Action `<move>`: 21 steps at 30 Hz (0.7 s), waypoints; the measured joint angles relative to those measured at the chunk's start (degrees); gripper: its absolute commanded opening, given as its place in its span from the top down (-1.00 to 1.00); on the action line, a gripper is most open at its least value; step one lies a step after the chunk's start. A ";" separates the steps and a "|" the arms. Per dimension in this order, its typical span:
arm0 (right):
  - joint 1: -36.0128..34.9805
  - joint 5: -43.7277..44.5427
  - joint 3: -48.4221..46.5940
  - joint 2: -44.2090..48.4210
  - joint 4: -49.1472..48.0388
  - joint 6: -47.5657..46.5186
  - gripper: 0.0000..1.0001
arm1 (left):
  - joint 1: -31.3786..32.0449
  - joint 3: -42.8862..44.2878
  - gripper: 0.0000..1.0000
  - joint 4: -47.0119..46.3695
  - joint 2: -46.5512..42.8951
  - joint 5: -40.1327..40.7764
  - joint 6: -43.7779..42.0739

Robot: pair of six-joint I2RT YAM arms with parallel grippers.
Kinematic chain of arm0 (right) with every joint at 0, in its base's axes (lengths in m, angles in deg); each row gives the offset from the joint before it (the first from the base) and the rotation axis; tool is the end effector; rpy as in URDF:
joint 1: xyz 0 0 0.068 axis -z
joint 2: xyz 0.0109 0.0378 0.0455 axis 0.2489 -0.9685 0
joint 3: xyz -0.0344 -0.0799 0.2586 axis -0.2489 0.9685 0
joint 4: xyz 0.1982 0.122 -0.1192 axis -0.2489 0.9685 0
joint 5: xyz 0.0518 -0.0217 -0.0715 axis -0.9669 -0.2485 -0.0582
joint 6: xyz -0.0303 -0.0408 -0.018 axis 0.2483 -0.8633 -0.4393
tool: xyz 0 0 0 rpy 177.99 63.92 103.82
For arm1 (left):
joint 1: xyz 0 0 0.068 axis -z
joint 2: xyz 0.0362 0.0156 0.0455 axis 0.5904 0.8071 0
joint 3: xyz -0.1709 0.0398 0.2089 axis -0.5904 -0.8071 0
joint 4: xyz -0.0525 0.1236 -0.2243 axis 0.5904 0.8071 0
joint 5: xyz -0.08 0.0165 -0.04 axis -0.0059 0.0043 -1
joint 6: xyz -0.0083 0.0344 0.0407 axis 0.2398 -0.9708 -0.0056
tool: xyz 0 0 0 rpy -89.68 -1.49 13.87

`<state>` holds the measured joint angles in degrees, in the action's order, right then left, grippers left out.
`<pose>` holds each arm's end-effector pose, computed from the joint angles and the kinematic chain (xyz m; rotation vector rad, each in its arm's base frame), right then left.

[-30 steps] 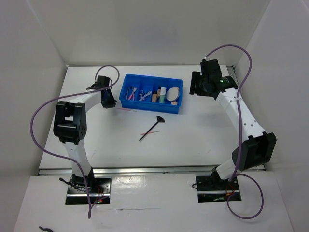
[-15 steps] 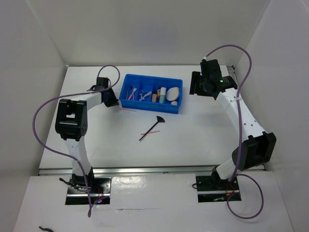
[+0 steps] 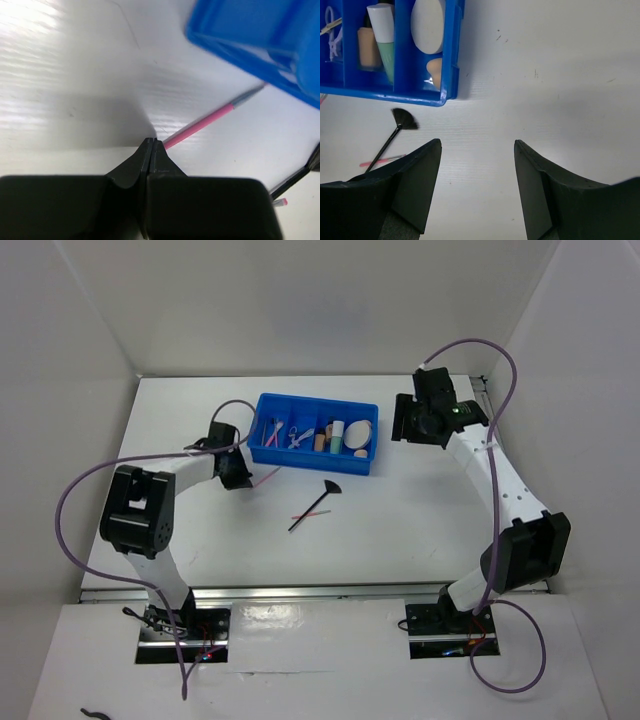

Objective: Organize the makeup

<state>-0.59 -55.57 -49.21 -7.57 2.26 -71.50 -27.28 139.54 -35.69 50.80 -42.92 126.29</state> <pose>0.3112 0.0781 0.3553 0.0836 2.3848 0.0803 0.3582 -0.0580 0.1596 -0.6321 2.5135 -0.3776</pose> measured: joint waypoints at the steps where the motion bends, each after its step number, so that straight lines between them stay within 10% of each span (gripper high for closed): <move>1: 0.00 -0.13 0.46 0.00 -0.02 0.02 -0.35 | 0.94 -0.37 1.00 0.57 -0.44 0.28 0.09; 12: 0.00 -0.57 1.86 0.76 -0.15 0.00 -0.35 | 7.23 -0.35 0.99 3.04 -1.01 1.51 1.68; 21: 0.00 -0.59 2.08 1.20 -0.20 0.09 -0.35 | 11.91 0.90 0.13 9.40 -1.84 5.22 4.61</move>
<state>-0.59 -56.16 -47.13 -6.37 2.07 -71.41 -15.37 140.44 -26.29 48.96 -37.70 130.90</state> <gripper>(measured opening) 0.676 0.309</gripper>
